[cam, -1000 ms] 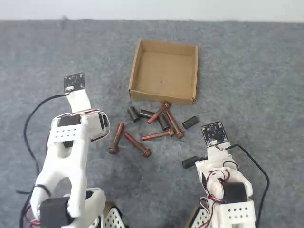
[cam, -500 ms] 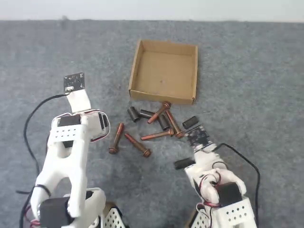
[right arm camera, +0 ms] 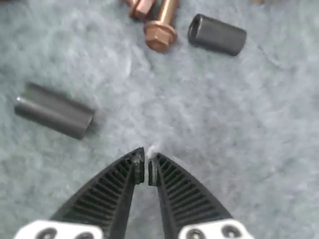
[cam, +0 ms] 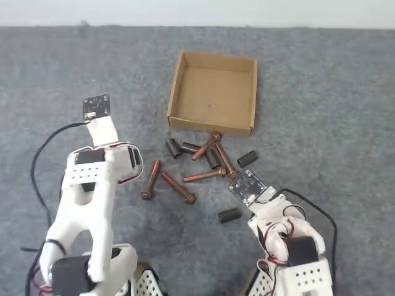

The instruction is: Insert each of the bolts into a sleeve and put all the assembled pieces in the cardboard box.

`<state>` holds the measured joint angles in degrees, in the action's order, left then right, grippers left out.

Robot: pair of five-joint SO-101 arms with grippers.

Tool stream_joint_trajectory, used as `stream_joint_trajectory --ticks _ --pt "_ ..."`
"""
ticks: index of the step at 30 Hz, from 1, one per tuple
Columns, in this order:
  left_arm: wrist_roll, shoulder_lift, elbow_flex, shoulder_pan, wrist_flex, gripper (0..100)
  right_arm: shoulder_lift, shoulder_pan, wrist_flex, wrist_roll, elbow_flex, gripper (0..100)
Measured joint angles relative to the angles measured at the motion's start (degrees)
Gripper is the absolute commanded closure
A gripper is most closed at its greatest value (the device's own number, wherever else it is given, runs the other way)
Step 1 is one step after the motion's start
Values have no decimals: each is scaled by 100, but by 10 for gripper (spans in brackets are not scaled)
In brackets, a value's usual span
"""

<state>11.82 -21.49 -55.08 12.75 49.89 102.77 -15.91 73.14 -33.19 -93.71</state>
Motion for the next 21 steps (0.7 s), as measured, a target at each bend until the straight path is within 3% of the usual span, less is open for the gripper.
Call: stream_joint_trajectory --ticks 6,12,21 --pt "0 0 0 0 -9 855 53 -264 202 26 721 852" --pt "0 0 0 0 -9 855 -211 -958 290 -202 1169 872" --pt "0 0 0 0 -9 855 -3763 -1908 281 -563 2664 872"
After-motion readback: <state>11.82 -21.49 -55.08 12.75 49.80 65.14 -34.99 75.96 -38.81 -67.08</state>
